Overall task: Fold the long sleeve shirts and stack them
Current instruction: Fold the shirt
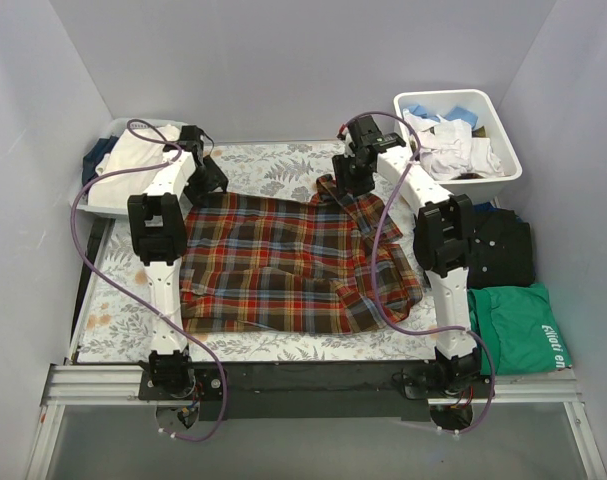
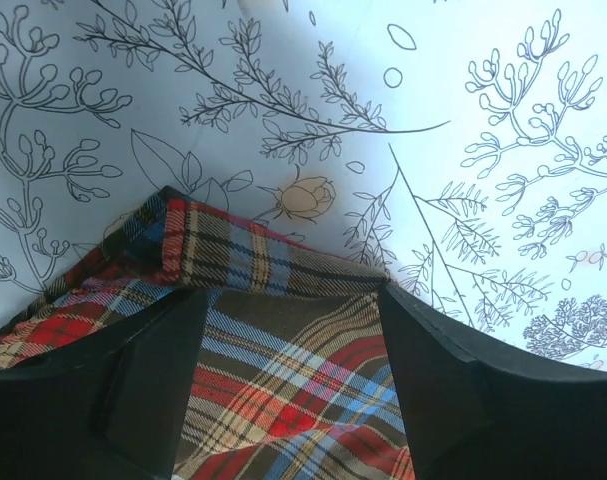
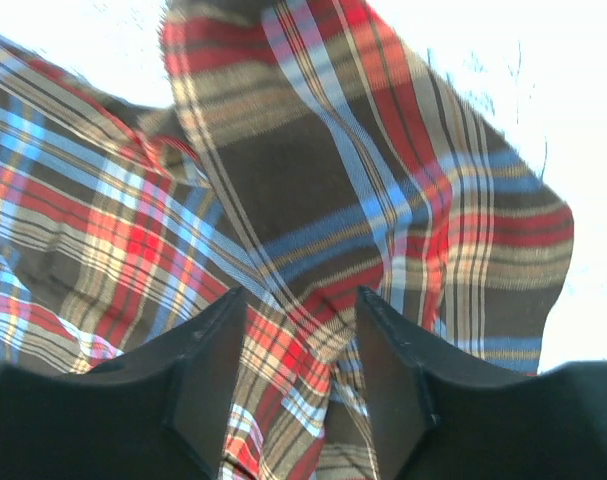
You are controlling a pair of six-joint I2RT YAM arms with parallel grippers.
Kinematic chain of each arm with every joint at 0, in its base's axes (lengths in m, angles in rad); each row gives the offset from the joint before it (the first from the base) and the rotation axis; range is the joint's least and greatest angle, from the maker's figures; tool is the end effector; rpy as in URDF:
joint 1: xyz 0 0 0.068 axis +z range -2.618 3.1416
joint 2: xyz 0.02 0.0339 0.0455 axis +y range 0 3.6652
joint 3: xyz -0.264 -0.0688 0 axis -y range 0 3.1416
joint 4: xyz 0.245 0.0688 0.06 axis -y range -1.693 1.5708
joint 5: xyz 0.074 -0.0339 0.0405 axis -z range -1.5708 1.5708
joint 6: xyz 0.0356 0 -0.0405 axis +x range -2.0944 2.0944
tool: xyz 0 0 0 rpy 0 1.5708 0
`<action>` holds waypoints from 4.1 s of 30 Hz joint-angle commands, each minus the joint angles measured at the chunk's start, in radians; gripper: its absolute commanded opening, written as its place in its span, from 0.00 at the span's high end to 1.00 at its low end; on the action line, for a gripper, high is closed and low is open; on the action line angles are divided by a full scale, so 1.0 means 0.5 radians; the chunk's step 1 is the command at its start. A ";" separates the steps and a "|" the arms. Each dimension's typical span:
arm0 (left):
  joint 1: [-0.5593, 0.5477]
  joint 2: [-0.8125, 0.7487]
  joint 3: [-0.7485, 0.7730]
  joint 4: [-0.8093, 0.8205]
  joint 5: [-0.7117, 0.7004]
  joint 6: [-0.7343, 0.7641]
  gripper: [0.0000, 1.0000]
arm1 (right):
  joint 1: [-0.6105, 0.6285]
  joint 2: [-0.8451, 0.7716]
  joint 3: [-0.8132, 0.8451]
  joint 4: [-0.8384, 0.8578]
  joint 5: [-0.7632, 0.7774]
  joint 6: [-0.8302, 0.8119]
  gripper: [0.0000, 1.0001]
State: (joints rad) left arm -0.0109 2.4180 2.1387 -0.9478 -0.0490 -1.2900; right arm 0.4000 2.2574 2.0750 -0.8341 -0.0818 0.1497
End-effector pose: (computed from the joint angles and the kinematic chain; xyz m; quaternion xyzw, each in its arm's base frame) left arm 0.5068 -0.0038 0.1753 -0.5912 0.7878 -0.0843 0.1507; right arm 0.4564 0.1961 0.2392 -0.1311 0.9521 0.1120 0.2524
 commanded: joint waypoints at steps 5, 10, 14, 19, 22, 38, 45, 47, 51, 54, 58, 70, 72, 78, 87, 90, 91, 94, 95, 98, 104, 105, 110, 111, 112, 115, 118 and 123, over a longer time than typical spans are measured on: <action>0.019 -0.111 -0.111 0.174 -0.016 0.012 0.25 | -0.002 0.044 0.133 0.226 -0.112 -0.109 0.31; 0.019 -0.084 -0.084 0.263 0.061 0.033 0.21 | 0.001 0.133 0.160 0.257 -0.235 -0.121 0.21; 0.016 -0.056 -0.074 0.300 0.070 0.101 0.20 | 0.013 0.197 0.170 0.260 -0.150 -0.119 0.19; -0.024 -0.038 -0.108 0.288 -0.021 0.190 0.20 | 0.013 0.311 0.283 0.260 0.038 -0.060 0.23; -0.043 -0.038 -0.111 0.291 -0.055 0.193 0.20 | 0.013 0.302 0.302 0.272 0.115 -0.014 0.35; -0.055 -0.102 -0.031 0.181 -0.227 0.162 1.00 | -0.033 0.026 0.154 0.281 0.329 0.069 0.99; -0.055 -0.274 -0.044 0.171 -0.279 0.147 1.00 | -0.100 -0.277 -0.045 0.429 0.262 0.078 0.99; -0.055 -0.320 -0.068 0.171 -0.276 0.141 1.00 | -0.125 -0.327 -0.085 0.462 0.192 0.078 0.99; -0.055 -0.433 -0.154 0.165 -0.307 0.138 1.00 | -0.137 -0.446 -0.189 0.462 0.072 0.011 0.99; -0.055 -0.571 -0.298 0.208 -0.319 0.132 1.00 | -0.143 -0.538 -0.388 0.466 0.059 -0.005 0.99; -0.055 -0.728 -0.433 0.236 -0.338 0.119 1.00 | -0.146 -0.606 -0.643 0.466 0.090 -0.017 0.97; -0.040 -1.105 -0.948 0.233 -0.426 0.073 1.00 | -0.150 -0.897 -1.021 0.459 0.011 -0.002 0.99; -0.024 -1.197 -1.034 0.269 -0.439 0.049 1.00 | -0.143 -0.986 -1.060 0.456 -0.029 -0.005 0.99; 0.019 -1.292 -1.200 0.263 -0.500 -0.015 1.00 | -0.067 -1.164 -1.269 0.404 -0.232 -0.042 0.99; 0.132 -1.311 -1.436 0.337 -0.531 -0.034 1.00 | 0.261 -1.149 -1.548 0.371 -0.232 0.026 0.99; 0.135 -1.271 -1.482 0.355 -0.522 -0.034 0.85 | 0.332 -1.122 -1.600 0.346 -0.266 0.053 0.92; 0.135 -1.268 -1.498 0.355 -0.510 -0.031 0.83 | 0.356 -1.128 -1.616 0.343 -0.260 0.056 0.89; 0.135 -1.271 -1.504 0.355 -0.482 -0.019 0.63 | 0.387 -1.186 -1.662 0.324 -0.312 0.041 0.66; 0.135 -1.286 -1.507 0.362 -0.473 -0.016 0.57 | 0.390 -1.213 -1.677 0.312 -0.324 0.029 0.60; 0.135 -1.393 -1.556 0.450 -0.372 0.009 0.43 | 0.390 -1.354 -1.705 0.303 -0.306 0.004 0.47; 0.129 -1.529 -1.624 0.674 0.048 0.079 0.30 | 0.372 -1.649 -1.729 0.309 -0.054 0.044 0.30; 0.126 -1.526 -1.624 0.681 0.095 0.098 0.30 | 0.357 -1.692 -1.739 0.306 -0.027 0.059 0.30; -0.226 -1.495 -1.575 0.690 0.276 0.217 0.27 | 0.075 -1.702 -1.867 0.321 -0.042 0.197 0.31; -0.297 -1.492 -1.553 0.693 0.300 0.221 0.26 | 0.020 -1.692 -1.871 0.318 -0.030 0.201 0.31; -0.428 -1.489 -1.541 0.699 0.346 0.233 0.26 | 0.004 -1.683 -1.874 0.309 -0.014 0.201 0.31; -0.656 -1.443 -1.458 0.727 0.500 0.248 0.25 | -0.036 -1.659 -1.858 0.312 0.019 0.188 0.32; -0.877 -1.375 -1.354 0.800 0.634 0.285 0.25 | -0.140 -1.628 -1.846 0.303 0.041 0.283 0.33; -1.208 -1.228 -1.143 0.889 0.721 0.460 0.21 | -0.495 -1.616 -1.868 0.297 -0.060 0.446 0.35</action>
State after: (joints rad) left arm -0.5186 1.7645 1.4708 -0.5518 0.2382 -1.1481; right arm 0.2832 1.4483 1.1412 -0.6846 -0.0875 0.2989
